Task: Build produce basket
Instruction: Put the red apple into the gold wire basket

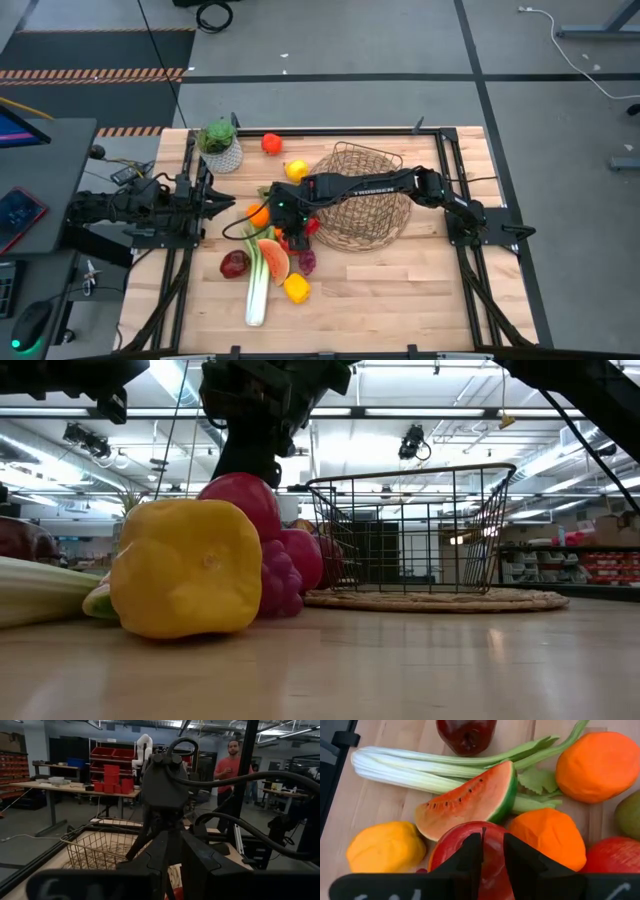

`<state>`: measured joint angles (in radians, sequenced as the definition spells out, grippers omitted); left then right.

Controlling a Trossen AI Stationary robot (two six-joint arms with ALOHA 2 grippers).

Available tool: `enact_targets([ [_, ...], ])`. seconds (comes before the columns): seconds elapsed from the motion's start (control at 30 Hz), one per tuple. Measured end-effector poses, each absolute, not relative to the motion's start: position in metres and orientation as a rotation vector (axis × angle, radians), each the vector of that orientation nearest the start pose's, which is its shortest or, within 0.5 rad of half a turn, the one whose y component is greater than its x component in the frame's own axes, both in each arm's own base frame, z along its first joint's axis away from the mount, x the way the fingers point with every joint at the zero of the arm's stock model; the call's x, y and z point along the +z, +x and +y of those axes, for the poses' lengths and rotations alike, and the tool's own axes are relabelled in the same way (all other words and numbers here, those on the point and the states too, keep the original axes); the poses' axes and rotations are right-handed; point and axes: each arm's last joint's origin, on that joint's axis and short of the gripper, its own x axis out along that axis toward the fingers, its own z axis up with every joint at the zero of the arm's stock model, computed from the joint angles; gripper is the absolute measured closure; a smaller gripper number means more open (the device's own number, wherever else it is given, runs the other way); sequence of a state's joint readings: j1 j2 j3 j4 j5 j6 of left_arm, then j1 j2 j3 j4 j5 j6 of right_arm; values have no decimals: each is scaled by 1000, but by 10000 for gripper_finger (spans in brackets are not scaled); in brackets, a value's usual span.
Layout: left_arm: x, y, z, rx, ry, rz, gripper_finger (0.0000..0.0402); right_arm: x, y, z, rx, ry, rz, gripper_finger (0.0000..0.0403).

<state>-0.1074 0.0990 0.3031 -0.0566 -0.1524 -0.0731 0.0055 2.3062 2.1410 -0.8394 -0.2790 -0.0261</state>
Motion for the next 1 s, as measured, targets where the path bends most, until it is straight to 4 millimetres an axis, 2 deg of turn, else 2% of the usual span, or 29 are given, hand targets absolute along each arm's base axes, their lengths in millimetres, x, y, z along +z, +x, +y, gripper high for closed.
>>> enact_targets([
  [0.23,252,80,-4,40,-87,-148,349,237,500,11,274,113,995,338],
  [0.5,252,80,-4,40,-86,-148,349,237,499,11,274,112,1006,394],
  [1.0,252,80,-4,40,-81,-148,349,237,498,9,254,97,1013,399],
])
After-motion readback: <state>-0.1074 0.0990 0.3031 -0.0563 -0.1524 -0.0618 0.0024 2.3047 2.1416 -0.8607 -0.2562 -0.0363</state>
